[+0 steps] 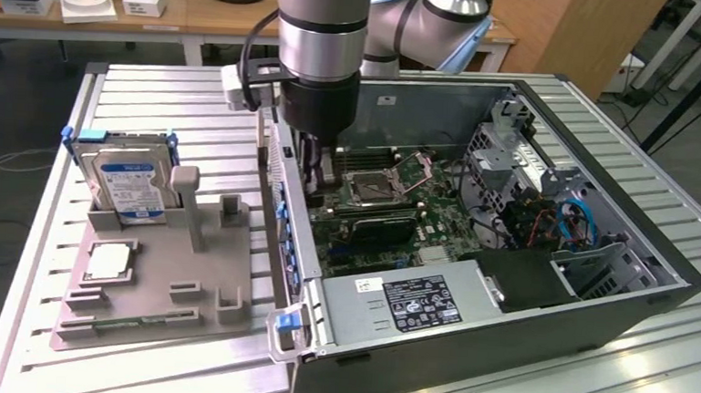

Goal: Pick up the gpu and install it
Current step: 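Press down on the gpu until it lock into place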

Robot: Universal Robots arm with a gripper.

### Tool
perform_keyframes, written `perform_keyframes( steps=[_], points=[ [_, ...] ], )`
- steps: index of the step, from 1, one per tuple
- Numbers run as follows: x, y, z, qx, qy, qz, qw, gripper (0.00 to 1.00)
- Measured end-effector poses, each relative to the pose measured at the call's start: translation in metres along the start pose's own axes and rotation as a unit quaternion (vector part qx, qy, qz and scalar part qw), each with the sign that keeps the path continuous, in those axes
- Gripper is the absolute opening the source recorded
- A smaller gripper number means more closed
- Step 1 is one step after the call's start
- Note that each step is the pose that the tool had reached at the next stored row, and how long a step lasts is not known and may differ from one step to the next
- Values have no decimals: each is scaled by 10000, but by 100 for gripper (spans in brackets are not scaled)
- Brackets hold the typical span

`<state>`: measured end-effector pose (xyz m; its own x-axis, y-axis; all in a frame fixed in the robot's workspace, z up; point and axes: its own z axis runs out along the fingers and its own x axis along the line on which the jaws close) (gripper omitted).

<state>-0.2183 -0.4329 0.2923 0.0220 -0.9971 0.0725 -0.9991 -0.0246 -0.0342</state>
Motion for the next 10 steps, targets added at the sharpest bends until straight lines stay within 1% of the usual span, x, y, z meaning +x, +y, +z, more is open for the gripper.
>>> perform_keyframes(
  steps=[4, 8, 10],
  points=[
    [0, 11, 0, 0, 12, -1, 10000, 11],
    [0, 18, 0, 1, 12, 1, 10000, 11],
    [-1, 25, 5, 6, 12, 3, 10000, 11]
  ],
)
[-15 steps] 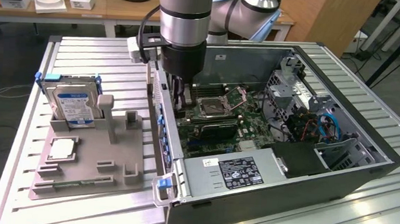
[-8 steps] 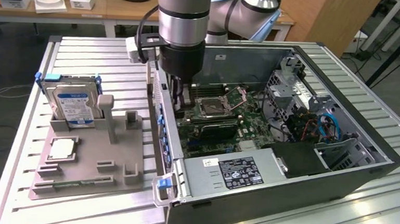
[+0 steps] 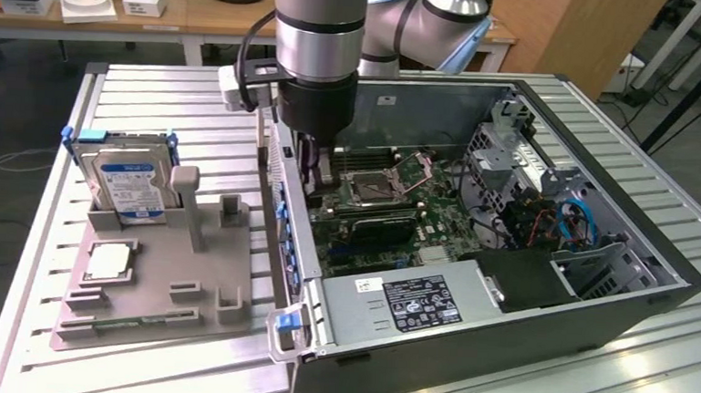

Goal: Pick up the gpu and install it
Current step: 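Press down on the gpu until it lock into place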

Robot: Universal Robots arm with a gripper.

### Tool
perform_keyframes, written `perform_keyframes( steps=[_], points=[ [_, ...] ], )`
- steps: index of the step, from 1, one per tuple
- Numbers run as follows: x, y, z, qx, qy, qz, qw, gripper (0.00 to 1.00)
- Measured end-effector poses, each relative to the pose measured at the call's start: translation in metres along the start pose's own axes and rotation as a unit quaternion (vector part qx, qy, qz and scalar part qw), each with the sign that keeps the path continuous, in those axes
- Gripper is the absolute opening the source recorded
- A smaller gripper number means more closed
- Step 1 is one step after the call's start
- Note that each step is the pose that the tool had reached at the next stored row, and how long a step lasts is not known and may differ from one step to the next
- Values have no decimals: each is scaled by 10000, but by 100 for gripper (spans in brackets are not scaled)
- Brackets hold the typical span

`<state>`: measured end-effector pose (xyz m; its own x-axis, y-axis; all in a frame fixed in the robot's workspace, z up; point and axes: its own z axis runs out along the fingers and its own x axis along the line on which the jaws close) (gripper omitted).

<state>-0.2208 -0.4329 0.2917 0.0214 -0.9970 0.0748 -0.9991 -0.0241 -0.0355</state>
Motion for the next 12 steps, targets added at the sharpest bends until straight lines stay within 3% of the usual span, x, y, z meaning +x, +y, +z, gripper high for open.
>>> perform_keyframes(
  steps=[8, 12],
  points=[
    [2, -70, 0, 1, -15, 1, 10000, 11],
    [11, -76, -122, -14, -16, 0, 10000, 11]
  ],
)
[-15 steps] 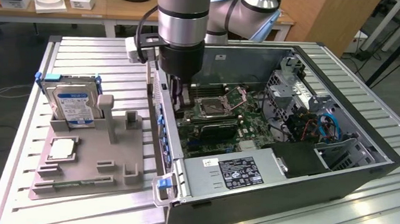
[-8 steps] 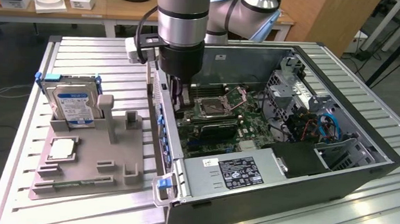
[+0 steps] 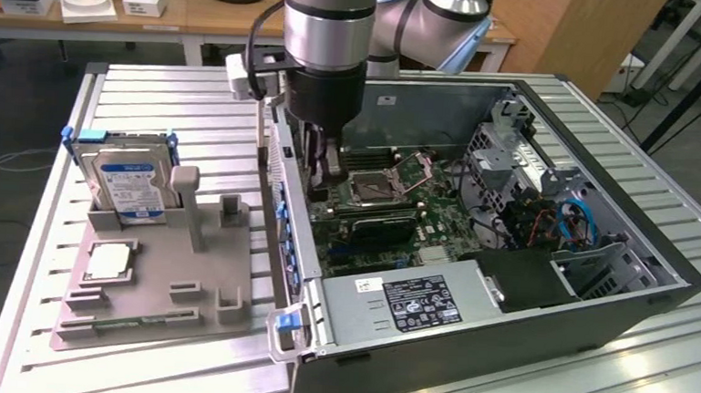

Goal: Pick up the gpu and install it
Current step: 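Press down on the gpu until it lock into place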

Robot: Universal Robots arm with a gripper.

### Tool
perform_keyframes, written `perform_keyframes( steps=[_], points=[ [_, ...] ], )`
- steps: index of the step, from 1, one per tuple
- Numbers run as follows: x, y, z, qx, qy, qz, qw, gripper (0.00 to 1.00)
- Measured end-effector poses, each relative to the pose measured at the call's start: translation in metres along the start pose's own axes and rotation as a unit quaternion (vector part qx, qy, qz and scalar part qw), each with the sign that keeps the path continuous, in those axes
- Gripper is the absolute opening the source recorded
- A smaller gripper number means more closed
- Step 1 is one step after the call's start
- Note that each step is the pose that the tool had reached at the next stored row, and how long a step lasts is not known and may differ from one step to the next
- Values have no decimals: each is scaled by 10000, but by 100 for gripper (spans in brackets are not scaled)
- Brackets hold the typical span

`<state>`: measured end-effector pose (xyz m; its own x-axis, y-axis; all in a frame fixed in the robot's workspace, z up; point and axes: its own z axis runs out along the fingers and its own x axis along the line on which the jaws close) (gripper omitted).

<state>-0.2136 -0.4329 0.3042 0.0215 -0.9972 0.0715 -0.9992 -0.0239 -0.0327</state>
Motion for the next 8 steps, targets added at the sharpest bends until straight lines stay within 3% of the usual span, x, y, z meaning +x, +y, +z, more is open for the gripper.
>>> perform_keyframes(
  steps=[8],
  points=[
    [1, 37, -23, -9, 16, 59, 10000, 11]
  ],
)
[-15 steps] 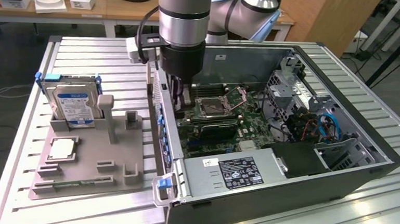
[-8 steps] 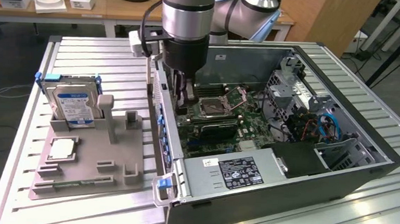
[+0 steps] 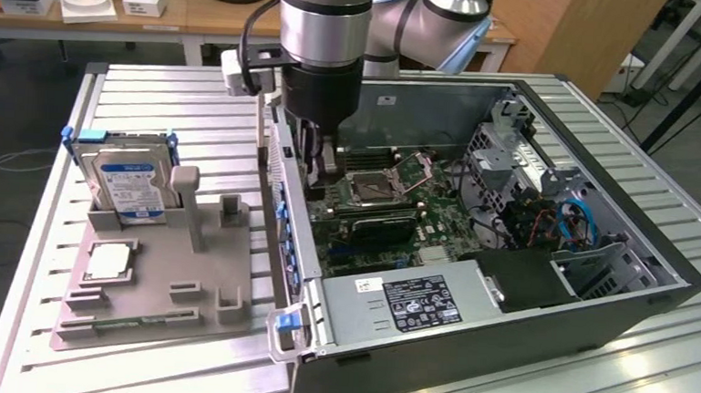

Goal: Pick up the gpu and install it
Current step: 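Press down on the gpu until it lock into place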

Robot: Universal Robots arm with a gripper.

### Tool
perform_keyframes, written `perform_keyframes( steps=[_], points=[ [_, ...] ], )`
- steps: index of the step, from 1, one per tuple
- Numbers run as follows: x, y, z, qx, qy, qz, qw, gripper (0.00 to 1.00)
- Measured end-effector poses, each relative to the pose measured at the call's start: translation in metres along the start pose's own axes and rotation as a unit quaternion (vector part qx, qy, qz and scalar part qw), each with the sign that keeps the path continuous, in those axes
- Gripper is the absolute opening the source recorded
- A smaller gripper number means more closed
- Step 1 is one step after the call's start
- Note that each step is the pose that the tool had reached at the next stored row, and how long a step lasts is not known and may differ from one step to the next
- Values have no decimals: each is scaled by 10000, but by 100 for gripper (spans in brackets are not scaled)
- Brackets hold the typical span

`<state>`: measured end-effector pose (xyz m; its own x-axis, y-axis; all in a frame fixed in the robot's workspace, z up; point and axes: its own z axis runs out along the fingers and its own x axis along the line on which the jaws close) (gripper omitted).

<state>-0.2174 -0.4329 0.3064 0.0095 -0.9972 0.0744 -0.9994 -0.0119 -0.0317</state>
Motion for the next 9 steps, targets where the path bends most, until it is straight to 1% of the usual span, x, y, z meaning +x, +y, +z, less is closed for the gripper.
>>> perform_keyframes(
  steps=[1, 4, 5, 7, 9],
  points=[
    [1, 0, 0, -2, 13, 5, 10000, 11],
    [2, 3, 0, -10, 89, 14, 10000, 11],
    [3, 6, 0, -10, 103, 18, 9999, 11],
    [4, 25, -1, -12, 108, 27, 9999, 11],
    [4, 64, -1, -11, 109, 32, 9999, 11]
  ],
)
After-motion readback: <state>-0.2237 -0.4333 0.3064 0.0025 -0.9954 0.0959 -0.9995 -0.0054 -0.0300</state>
